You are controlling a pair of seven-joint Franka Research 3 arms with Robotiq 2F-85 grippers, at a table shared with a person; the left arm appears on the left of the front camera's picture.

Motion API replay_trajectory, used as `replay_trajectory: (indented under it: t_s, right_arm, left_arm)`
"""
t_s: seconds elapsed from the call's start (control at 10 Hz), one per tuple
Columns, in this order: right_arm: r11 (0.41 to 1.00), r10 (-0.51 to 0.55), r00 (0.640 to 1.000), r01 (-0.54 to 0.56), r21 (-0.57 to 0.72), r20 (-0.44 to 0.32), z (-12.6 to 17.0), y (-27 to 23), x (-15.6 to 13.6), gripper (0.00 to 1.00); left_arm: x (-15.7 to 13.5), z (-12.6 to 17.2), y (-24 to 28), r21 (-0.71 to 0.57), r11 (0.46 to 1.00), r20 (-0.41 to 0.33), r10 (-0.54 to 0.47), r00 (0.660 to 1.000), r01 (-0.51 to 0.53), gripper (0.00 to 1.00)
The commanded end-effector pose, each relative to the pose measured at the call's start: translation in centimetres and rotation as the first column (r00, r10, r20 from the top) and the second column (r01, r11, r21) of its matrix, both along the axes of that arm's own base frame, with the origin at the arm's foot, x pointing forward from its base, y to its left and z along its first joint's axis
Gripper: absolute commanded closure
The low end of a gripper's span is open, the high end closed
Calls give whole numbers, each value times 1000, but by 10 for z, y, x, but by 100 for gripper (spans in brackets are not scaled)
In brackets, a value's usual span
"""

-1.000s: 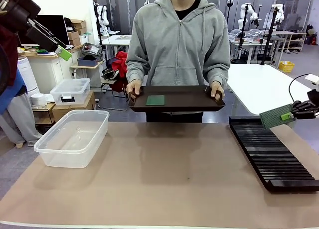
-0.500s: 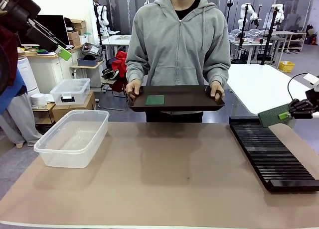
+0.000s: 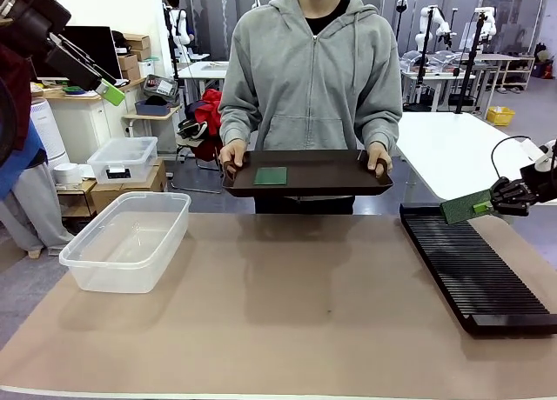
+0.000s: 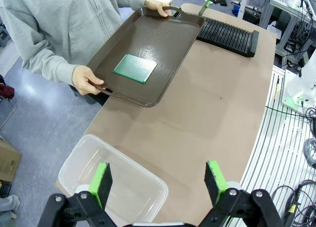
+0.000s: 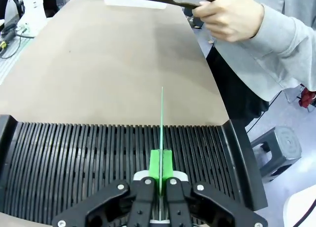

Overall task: Sort PCBs into racks and boxes based on the side picked up.
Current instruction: If the short side of the Blank PCB is picked up, insert it into the PCB Rack ; if the long side is picked up, place it in the Organizing box.

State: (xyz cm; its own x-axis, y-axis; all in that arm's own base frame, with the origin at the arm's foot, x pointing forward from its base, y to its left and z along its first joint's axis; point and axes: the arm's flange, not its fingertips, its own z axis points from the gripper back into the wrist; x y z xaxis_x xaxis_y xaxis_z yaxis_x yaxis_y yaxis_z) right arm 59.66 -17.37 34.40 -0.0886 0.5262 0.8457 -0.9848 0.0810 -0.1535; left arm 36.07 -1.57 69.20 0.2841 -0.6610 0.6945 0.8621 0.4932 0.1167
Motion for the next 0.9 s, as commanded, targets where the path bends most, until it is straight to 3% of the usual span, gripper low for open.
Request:
replay_trajectory:
  t_s: [0.0, 0.6, 0.8]
  right_arm:
    - [1000, -28, 998, 28, -4, 49, -12, 9, 8, 98]
    - [998, -44, 991, 48, -31, 126, -31, 25, 8, 98]
    - [1000, 11, 989, -9, -13, 147, -35, 26, 1, 98]
  left_arm:
    - [1, -2, 0, -1, 1000, 5, 0, 1000, 0, 0]
    - [1, -2, 0, -1, 1000, 5, 0, 1000, 0, 0]
    - [1, -2, 0, -1, 1000, 5, 0, 1000, 0, 0]
